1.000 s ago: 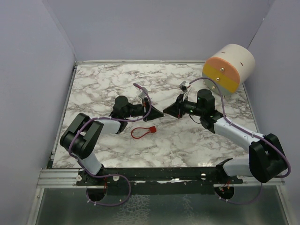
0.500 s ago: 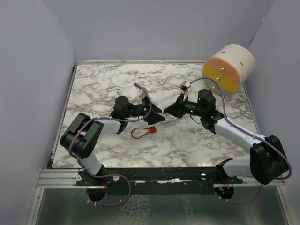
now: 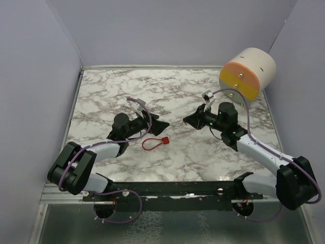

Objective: Unlock with the key

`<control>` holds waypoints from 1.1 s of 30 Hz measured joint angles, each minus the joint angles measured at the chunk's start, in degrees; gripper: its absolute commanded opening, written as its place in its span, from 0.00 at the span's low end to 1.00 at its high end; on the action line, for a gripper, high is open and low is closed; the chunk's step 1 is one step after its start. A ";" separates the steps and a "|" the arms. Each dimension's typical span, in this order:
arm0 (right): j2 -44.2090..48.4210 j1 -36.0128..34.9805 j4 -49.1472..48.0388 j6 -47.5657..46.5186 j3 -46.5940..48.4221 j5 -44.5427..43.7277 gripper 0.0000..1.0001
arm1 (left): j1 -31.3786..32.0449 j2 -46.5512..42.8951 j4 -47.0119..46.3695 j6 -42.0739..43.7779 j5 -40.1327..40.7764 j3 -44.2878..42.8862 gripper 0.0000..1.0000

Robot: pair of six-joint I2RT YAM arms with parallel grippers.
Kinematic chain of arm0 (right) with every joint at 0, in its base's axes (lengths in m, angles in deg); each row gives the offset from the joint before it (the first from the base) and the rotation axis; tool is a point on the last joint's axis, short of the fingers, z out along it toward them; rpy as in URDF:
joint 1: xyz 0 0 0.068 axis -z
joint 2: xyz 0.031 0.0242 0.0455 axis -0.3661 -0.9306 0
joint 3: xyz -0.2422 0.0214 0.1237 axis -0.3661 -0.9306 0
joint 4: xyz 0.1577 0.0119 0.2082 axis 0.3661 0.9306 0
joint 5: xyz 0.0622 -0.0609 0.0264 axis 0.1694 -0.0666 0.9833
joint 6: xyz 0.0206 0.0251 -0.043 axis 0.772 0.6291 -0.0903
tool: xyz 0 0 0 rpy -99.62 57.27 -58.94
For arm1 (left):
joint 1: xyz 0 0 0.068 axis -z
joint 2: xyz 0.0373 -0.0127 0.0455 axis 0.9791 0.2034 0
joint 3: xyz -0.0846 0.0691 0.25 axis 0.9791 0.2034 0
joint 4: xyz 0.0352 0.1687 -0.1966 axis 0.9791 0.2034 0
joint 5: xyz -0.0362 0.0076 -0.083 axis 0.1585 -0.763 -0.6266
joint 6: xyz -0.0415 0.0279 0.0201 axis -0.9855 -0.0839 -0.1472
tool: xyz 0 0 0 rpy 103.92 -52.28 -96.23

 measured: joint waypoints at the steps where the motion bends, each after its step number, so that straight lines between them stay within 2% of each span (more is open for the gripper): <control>1: 0.28 0.00 -0.02 0.17 -0.63 -0.37 0.01 | 0.00 -0.72 0.20 0.26 1.29 0.79 0.99; 10: 0.59 0.00 -0.55 2.14 -3.39 -2.25 0.01 | 0.07 -3.85 0.98 2.36 8.17 5.57 0.99; 19: 0.59 0.00 -2.54 3.89 -4.92 -2.45 0.01 | 1.16 -4.37 2.60 5.01 9.88 5.86 0.99; 25: 0.50 0.00 -5.11 7.34 -7.61 -2.69 0.01 | 4.42 -4.37 5.68 8.90 11.87 5.86 0.99; 33: -0.31 0.00 -5.20 8.83 -8.35 -5.46 0.01 | 10.23 -3.17 14.36 14.12 18.18 4.46 0.99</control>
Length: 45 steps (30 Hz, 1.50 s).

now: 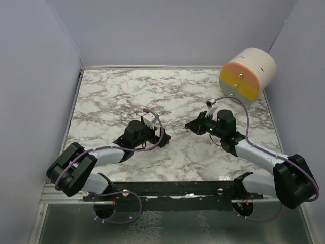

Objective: Unlock with the key

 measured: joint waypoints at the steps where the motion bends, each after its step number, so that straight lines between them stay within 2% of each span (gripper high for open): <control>1: 0.00 0.00 0.00 -0.02 -0.20 -0.35 0.01 | 0.52 0.79 1.84 0.70 0.66 -1.01 0.99; 12: 3.30 0.00 0.39 -1.01 -0.76 -2.78 0.01 | 2.60 8.83 16.46 7.30 6.27 -10.49 0.99; 25: 3.78 0.00 0.46 -1.79 -0.79 -3.19 0.01 | 4.09 10.54 25.86 13.88 6.38 -13.81 0.99; 32: 3.78 0.00 0.46 -1.81 -0.79 -3.19 0.01 | 4.20 13.09 26.95 15.52 4.79 -15.65 0.89; 41: 3.76 0.00 0.46 -1.84 -0.79 -3.19 0.01 | 5.38 14.25 27.89 16.46 4.57 -16.98 0.68; 45: 3.76 0.00 0.46 -1.84 -0.81 -3.19 0.01 | 6.25 14.36 28.17 16.24 5.18 -17.11 0.53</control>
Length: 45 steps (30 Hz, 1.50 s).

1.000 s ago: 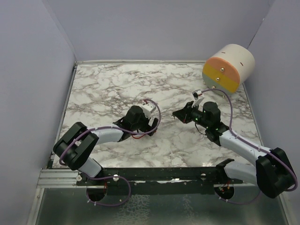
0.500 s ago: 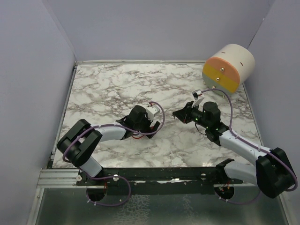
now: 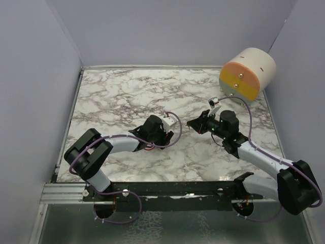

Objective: Unlock with the key

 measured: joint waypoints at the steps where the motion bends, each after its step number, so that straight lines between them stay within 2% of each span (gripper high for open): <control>1: 0.00 0.00 0.00 0.00 0.02 0.00 0.01 | 0.15 0.02 0.13 -0.11 0.15 -0.07 0.49; 2: 0.00 0.00 0.00 0.00 0.02 0.00 0.01 | 0.35 0.04 0.31 -0.26 0.26 -0.13 0.45; 8: 0.00 0.00 0.02 0.00 0.02 0.00 0.01 | 0.81 0.20 0.85 -1.14 0.68 -0.50 0.03; 9: 0.00 0.00 0.02 0.00 0.00 0.00 0.01 | 0.83 0.35 1.09 -1.36 0.68 -0.76 0.00; 20: 0.00 0.00 0.74 -0.42 0.02 -0.35 0.01 | 1.77 1.57 0.55 -3.45 1.62 -2.08 0.00; 25: 0.00 0.00 1.75 -0.39 0.02 -0.61 0.01 | 2.08 -1.77 -4.39 -4.48 3.04 1.68 0.00; 30: 0.02 0.00 2.16 0.22 0.00 -0.63 0.01 | 2.19 -6.60 -17.29 -4.57 3.54 7.19 0.00; 36: 1.25 0.00 2.16 1.62 -1.20 -0.76 0.01 | 2.43 -6.25 -30.75 -2.89 1.84 10.29 0.00; 41: 2.54 0.00 2.54 1.79 -1.51 -1.31 0.01 | 2.78 -4.22 -48.70 -1.25 -0.17 18.08 0.00; 45: 4.63 0.00 2.51 2.51 -2.64 -2.51 0.01 | 2.95 1.07 -64.59 -0.31 -1.33 23.65 0.00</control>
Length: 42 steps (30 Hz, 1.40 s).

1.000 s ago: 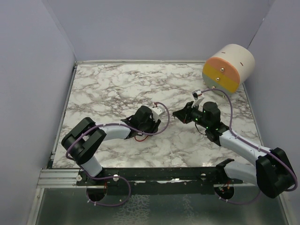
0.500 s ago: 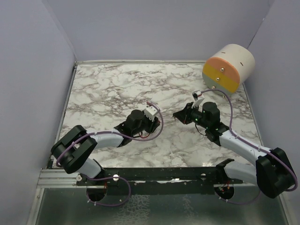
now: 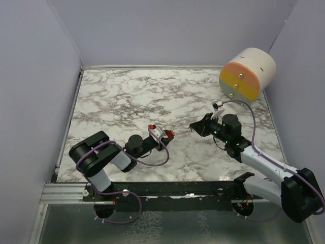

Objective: Unlock with the key

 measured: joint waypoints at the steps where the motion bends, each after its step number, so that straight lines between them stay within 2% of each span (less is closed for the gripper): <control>1: 0.33 0.00 0.00 0.24 -0.22 -0.22 0.01 | 0.11 1.55 -3.10 0.24 -0.33 0.59 0.00; 7: 0.48 -0.33 -0.02 1.49 -0.26 -1.57 0.01 | 1.55 7.58 -9.81 2.91 -2.58 0.02 0.00; 32: 4.37 -5.27 -0.24 3.78 -1.38 -5.05 0.01 | 2.75 8.26 -10.86 9.53 -5.81 -4.46 0.00; 42: 6.73 -5.66 -1.27 4.66 -4.83 -7.58 0.01 | 3.13 8.26 -10.88 11.98 -6.47 -5.14 0.00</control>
